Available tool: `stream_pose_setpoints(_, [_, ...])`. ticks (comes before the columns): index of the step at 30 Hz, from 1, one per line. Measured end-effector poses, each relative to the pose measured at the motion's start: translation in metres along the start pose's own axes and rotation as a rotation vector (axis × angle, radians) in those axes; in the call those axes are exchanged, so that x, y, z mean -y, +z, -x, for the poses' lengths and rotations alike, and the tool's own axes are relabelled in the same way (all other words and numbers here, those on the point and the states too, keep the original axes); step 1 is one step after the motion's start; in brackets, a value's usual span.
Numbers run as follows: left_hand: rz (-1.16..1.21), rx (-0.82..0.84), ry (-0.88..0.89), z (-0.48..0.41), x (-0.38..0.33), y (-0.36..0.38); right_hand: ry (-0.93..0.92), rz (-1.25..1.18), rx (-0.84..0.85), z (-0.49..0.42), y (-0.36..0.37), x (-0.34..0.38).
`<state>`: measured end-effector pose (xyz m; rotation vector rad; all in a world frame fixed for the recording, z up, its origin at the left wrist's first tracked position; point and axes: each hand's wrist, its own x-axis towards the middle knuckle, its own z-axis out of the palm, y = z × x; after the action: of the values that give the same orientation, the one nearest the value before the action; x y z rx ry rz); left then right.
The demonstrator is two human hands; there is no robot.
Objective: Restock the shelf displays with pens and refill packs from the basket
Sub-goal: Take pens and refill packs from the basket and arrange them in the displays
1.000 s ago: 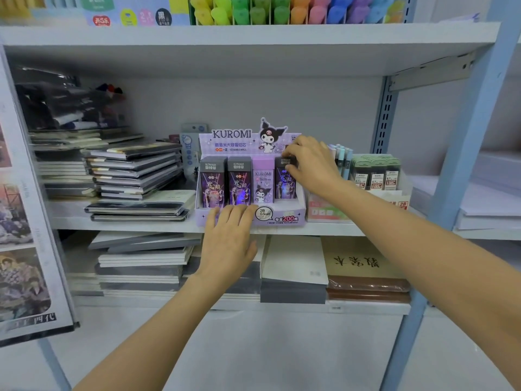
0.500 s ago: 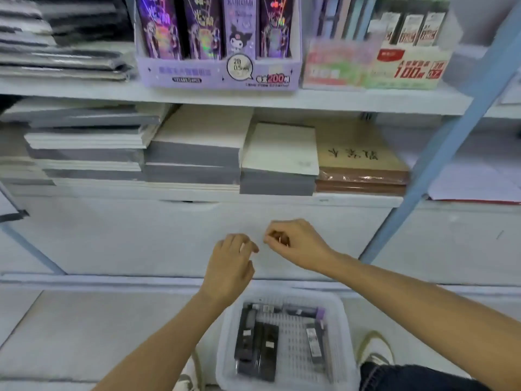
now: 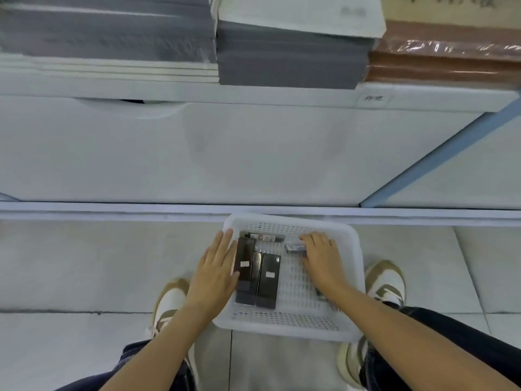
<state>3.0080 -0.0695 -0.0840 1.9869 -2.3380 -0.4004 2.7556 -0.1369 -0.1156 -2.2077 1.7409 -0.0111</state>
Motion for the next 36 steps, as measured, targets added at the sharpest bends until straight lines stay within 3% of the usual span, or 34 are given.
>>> stream_pose_setpoints(4, [0.063,-0.069,-0.017,-0.004,-0.003,0.001,-0.072,-0.031,-0.046,-0.007,-0.002,0.0])
stream_pose_setpoints(8, [0.294,-0.224,-0.025,-0.015,-0.013,-0.014,-0.162,-0.505,0.046,-0.018,-0.026,0.02])
stream_pose_setpoints(11, [0.831,-0.058,-0.213,-0.025,-0.031,-0.026,-0.115,-0.883,0.118,-0.019,-0.041,0.046])
stream_pose_setpoints(13, [1.214,0.105,-0.387,-0.029,-0.038,-0.026,-0.129,-0.991,0.195,-0.019,-0.044,0.06])
stream_pose_setpoints(14, [1.29,0.121,-0.438,-0.03,-0.037,-0.024,-0.142,-0.995,0.239,-0.018,-0.044,0.064])
stream_pose_setpoints(16, [1.257,0.071,-0.489,-0.029,-0.03,-0.024,-0.154,-0.936,0.243,-0.018,-0.04,0.065])
stream_pose_setpoints(18, [1.193,-0.025,-0.561,-0.026,-0.017,-0.026,-0.118,-0.797,0.14,-0.017,-0.033,0.058])
stream_pose_setpoints(21, [1.162,-0.147,-0.613,-0.023,0.002,-0.031,-0.114,-0.413,0.107,-0.016,-0.016,0.046])
stream_pose_setpoints(24, [1.154,-0.088,-0.618,-0.02,0.009,-0.03,-0.144,-0.107,0.128,-0.015,0.003,0.048])
stream_pose_setpoints(28, [1.097,-0.039,-0.605,-0.019,0.009,-0.028,-0.104,0.062,0.064,-0.021,0.016,0.057])
stream_pose_setpoints(31, [1.032,-0.017,-0.606,-0.021,0.008,-0.028,-0.05,-0.088,0.056,-0.024,0.017,0.057])
stream_pose_setpoints(36, [0.982,-0.055,-0.63,-0.026,0.002,-0.024,0.052,-0.752,0.151,-0.019,-0.004,0.055])
